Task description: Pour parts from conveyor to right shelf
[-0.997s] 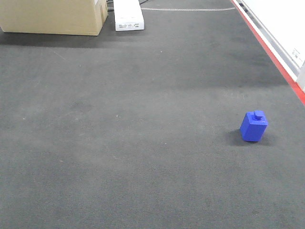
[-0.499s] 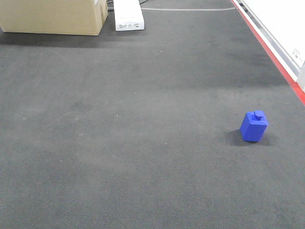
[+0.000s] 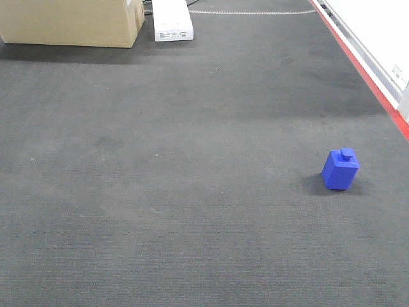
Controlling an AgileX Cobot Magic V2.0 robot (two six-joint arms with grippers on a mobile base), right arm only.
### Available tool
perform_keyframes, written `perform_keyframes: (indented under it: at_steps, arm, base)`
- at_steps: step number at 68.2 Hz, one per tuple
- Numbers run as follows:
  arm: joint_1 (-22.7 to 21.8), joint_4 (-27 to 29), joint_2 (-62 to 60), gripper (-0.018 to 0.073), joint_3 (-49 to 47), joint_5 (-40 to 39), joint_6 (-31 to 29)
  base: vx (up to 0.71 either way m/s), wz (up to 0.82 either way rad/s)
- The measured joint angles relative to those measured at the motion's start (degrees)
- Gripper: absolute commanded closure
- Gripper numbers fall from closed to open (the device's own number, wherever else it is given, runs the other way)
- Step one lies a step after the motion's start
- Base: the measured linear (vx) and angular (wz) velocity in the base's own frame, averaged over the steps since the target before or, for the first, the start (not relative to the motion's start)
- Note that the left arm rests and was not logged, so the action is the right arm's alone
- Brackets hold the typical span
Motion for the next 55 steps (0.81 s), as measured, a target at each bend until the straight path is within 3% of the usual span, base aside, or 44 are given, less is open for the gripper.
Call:
perform_keyframes:
  at_steps: [14,23,30,44,49,55]
  arm:
    - [0.0,0.0,12.2,0.0551,-12.6,13.2,-0.4]
    - [0.0,0.0,21.0,0.0480,-17.4,23.1,-0.4]
    - [0.0,0.0,27.5,0.0349,-18.9,29.5,-0.4]
    - [0.0,0.4,37.6,-0.0058,-19.0,39.9,-0.4]
    - [0.0,0.4,40.6,-0.0141,-19.0,42.1,-0.5]
    - [0.0,0.4,44.1,-0.0168,-19.0,42.8,-0.6]
  base:
    - [0.00,0.00]
    - [0.00,0.00]
    - [0.00,0.00]
    - [0.00,0.00]
    - [0.00,0.00]
    - [0.00,0.00]
